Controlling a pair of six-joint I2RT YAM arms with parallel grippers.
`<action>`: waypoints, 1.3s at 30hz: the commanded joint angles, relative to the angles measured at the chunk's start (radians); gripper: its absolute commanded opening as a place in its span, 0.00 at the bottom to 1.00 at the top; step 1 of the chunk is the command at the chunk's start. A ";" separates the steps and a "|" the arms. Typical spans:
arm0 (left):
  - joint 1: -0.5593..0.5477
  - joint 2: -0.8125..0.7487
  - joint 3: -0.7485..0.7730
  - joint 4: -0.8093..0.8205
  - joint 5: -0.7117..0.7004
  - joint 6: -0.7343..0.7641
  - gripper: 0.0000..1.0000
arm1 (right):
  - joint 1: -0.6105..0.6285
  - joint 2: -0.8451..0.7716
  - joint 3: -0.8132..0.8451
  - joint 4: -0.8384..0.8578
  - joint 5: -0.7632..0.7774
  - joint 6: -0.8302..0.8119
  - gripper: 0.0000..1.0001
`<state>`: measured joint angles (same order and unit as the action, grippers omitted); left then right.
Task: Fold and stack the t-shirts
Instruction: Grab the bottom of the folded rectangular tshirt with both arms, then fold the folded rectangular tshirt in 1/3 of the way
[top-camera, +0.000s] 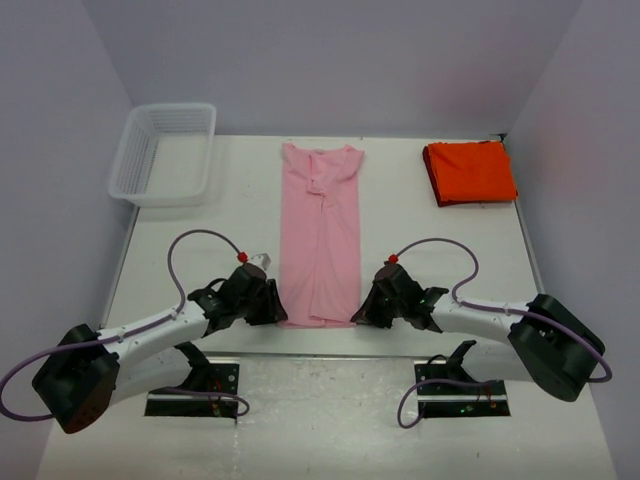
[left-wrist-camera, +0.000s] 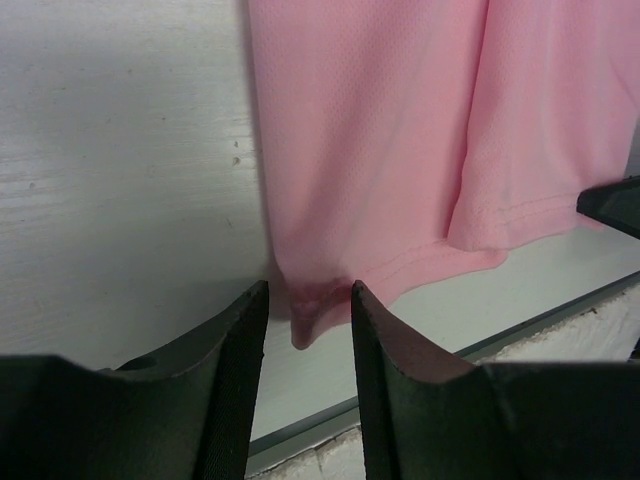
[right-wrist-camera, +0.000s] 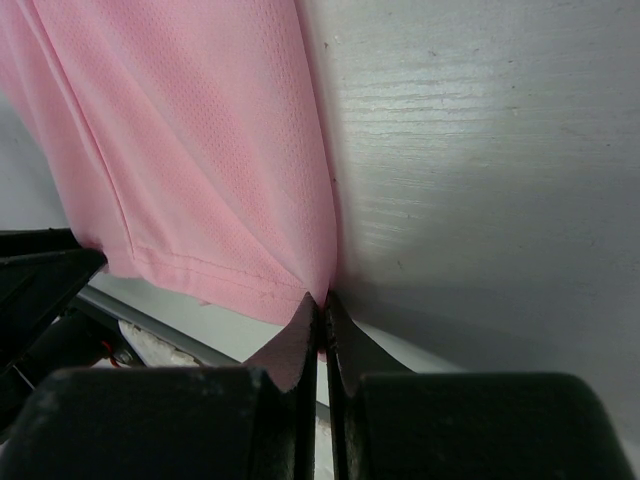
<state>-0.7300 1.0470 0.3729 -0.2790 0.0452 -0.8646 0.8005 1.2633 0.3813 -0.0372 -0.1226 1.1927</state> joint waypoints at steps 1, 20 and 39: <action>-0.006 0.019 -0.043 0.038 0.057 -0.027 0.41 | 0.005 0.034 -0.016 -0.086 0.060 -0.021 0.00; -0.016 -0.093 -0.089 -0.043 0.039 -0.079 0.00 | 0.028 0.039 -0.002 -0.176 0.141 -0.001 0.00; -0.016 -0.099 -0.054 -0.089 0.047 -0.034 0.00 | 0.075 -0.012 -0.018 -0.250 0.195 0.004 0.00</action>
<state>-0.7410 0.9463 0.2966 -0.3069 0.1013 -0.9306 0.8650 1.2167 0.4007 -0.1558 -0.0025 1.2369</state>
